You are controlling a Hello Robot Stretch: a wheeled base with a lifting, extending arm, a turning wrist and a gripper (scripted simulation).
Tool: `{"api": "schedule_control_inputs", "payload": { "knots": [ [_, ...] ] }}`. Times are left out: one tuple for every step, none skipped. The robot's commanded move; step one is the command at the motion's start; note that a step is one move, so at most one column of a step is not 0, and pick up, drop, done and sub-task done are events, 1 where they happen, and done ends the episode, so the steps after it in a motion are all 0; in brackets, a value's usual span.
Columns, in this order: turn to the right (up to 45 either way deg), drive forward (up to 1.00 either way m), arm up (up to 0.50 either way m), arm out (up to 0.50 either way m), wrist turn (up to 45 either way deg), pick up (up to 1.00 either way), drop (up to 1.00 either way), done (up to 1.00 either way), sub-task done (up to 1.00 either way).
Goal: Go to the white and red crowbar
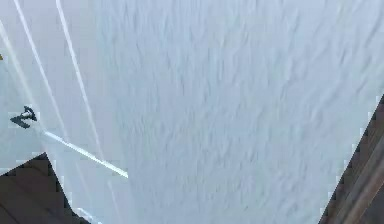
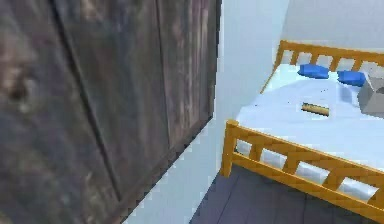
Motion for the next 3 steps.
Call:
{"api": "schedule_control_inputs", "payload": {
  "knots": [
    [-45.0,0.00,0.00,0.00,0.0,0.00,0.00,0.00,0.00],
    [-45.0,0.00,0.00,0.00,0.0,0.00,0.00,0.00,0.00],
    [-45.0,0.00,0.00,0.00,0.0,0.00,0.00,0.00,0.00]
  ]
}}
